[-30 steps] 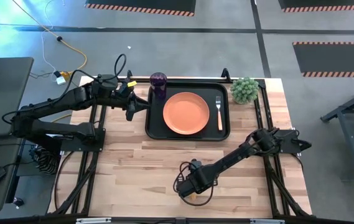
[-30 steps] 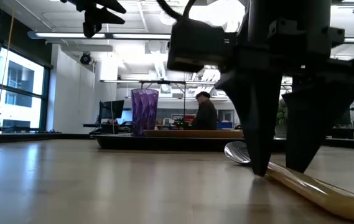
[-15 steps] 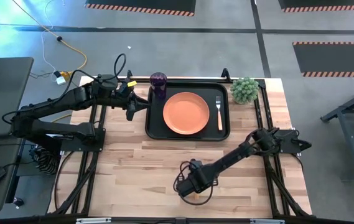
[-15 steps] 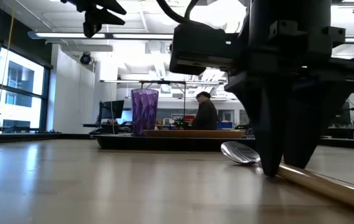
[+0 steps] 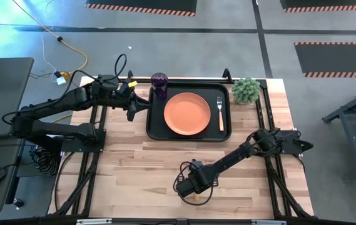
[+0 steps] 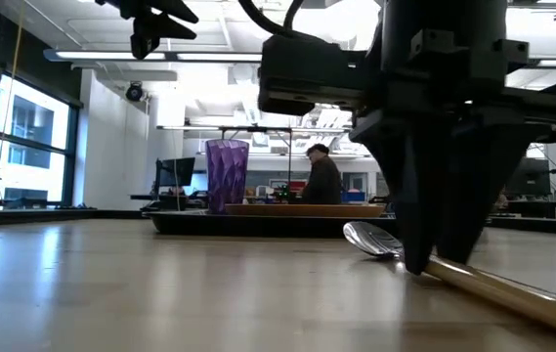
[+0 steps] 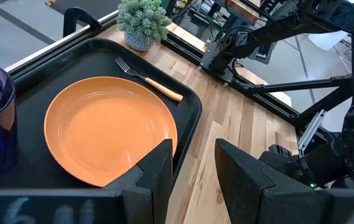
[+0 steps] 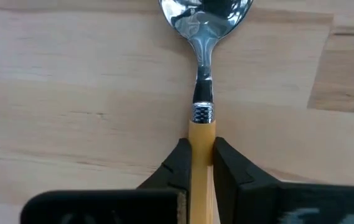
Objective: Pick and place plate/cup/fork/spoon on tray
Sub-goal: Put the orange spoon on the black tray
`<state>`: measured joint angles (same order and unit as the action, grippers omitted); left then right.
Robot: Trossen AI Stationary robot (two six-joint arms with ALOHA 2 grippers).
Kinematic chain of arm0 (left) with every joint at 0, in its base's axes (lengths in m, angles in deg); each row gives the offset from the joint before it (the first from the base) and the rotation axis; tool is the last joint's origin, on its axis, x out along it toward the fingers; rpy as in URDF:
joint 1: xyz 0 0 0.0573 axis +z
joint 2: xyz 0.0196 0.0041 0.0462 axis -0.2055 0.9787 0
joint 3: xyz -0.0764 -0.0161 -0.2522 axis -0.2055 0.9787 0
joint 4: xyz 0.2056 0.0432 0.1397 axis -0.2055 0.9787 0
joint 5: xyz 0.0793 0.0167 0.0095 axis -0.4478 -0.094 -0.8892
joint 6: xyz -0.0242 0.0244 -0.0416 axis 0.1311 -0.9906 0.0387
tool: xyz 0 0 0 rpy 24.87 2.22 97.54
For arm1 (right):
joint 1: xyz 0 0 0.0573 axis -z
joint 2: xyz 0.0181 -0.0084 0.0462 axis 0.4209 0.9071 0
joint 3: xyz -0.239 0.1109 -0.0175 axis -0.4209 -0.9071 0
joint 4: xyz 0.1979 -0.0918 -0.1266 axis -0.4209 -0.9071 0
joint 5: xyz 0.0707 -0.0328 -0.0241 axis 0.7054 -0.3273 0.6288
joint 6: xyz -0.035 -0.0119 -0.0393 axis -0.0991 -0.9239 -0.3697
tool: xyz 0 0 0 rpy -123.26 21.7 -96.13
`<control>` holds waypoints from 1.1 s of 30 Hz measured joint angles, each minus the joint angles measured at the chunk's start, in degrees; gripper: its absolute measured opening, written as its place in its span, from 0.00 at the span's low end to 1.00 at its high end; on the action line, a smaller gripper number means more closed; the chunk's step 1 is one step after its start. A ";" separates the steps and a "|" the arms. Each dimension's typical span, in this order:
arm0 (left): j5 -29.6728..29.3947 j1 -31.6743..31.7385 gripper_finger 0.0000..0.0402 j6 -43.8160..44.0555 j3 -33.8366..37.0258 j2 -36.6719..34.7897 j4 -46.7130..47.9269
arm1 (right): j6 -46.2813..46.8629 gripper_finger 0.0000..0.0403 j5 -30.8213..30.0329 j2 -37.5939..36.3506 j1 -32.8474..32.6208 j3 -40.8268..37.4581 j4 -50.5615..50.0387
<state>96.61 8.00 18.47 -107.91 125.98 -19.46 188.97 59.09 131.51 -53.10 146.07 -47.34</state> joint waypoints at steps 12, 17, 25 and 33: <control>-0.02 0.00 0.27 0.02 0.02 0.00 0.87 | 0.85 0.04 -2.95 0.10 -0.33 3.84 -0.65; -0.02 0.00 0.27 0.02 0.00 0.00 2.10 | -0.55 0.04 -4.46 0.01 -0.28 5.99 -1.77; -0.02 0.00 0.27 -1.68 0.00 0.00 3.77 | -0.62 0.04 -8.07 -0.07 0.23 10.68 -7.86; -0.04 -0.02 0.27 -3.43 0.00 0.00 5.69 | -1.03 0.04 -10.92 -1.84 1.59 14.08 -14.81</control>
<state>96.56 7.98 15.04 -107.91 125.98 -13.77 187.94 48.17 129.66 -51.50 160.16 -62.15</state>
